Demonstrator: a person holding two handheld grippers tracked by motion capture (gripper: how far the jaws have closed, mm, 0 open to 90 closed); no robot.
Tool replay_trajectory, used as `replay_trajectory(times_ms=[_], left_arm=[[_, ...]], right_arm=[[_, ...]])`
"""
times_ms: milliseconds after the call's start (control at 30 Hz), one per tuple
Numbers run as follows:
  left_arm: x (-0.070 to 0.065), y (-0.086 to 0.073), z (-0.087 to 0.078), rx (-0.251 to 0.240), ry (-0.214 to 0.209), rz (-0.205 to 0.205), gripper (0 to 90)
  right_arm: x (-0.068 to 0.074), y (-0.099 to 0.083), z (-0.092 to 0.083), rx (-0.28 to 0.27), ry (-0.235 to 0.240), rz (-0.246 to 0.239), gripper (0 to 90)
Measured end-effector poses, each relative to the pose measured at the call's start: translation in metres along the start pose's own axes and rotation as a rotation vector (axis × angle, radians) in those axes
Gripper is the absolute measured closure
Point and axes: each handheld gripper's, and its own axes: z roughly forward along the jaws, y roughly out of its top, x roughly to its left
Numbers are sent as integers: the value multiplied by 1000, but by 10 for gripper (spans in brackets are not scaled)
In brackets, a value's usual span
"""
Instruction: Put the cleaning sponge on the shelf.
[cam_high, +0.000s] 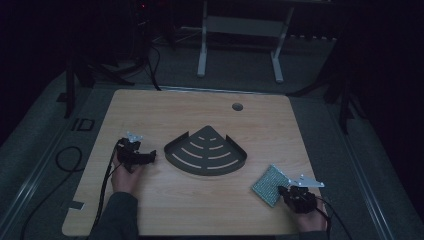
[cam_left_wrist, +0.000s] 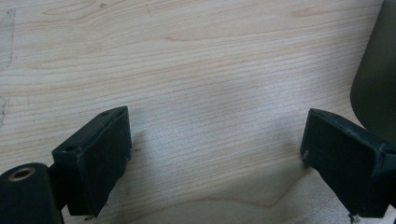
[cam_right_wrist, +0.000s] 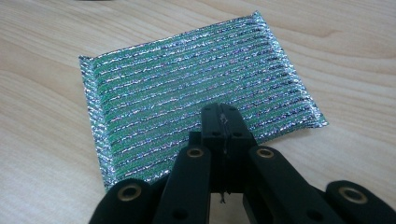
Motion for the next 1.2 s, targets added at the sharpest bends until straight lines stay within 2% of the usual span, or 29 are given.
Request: replay_trajectory(times_ms=[267, 967, 1200], left_arm=[[0, 0, 0, 0, 0, 0, 93], [0, 0, 0, 0, 0, 0, 93], [0, 0, 0, 0, 0, 0, 93]], right_arm=[[-8, 9, 7, 4, -9, -42, 897], [-27, 22, 18, 10, -39, -22, 898], [-29, 28, 22, 19, -39, -33, 898]])
